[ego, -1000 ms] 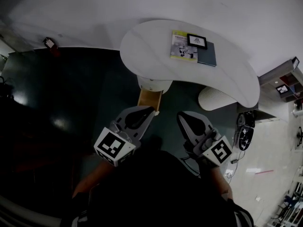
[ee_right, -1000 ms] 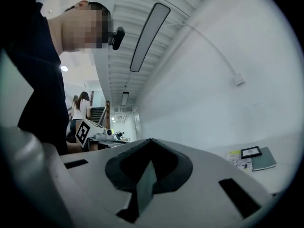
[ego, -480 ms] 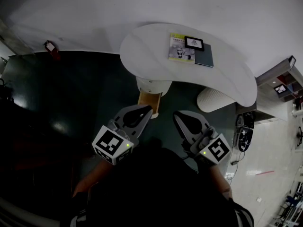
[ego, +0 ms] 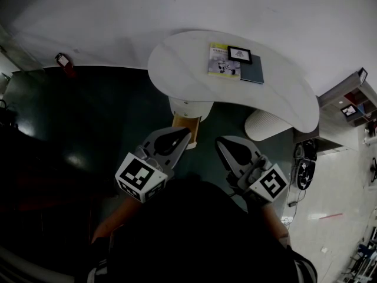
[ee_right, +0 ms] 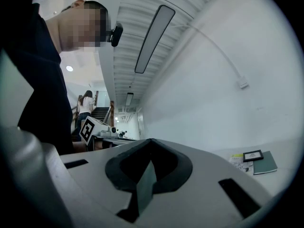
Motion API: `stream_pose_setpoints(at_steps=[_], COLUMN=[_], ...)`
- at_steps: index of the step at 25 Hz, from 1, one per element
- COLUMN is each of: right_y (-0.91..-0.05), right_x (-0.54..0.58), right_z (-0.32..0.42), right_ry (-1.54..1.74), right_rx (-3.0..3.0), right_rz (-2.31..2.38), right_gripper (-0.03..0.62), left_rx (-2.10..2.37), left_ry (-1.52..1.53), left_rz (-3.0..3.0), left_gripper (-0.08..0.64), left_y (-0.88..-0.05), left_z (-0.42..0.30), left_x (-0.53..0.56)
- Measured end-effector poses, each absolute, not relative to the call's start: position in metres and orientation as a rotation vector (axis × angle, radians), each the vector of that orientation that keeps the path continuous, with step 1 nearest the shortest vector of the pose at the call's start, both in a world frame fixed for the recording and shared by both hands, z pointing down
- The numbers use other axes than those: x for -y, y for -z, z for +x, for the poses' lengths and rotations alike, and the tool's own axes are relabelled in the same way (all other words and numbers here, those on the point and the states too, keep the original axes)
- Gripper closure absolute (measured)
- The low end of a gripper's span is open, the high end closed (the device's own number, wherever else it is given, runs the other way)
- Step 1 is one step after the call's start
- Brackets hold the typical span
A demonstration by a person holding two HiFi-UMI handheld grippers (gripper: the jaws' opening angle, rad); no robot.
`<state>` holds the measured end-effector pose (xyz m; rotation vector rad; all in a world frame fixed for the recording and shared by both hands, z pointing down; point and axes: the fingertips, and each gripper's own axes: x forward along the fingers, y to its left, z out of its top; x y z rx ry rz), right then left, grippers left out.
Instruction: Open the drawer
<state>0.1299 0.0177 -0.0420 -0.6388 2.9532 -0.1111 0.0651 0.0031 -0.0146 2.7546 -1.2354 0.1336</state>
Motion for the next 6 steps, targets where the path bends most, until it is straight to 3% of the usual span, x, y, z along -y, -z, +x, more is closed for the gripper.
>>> stream_pose_setpoints(at_steps=[6], right_y=[0.041], right_x=[-0.018], right_z=[0.140], right_ry=[0.129], right_rx=[-2.936], right_rz=[-0.635], right_gripper=[0.577], left_rx=[1.227], left_ry=[-0.133], left_rz=[2.750], left_gripper=[0.538], left_y=[0.012], left_z=[0.077], left_x=[-0.002])
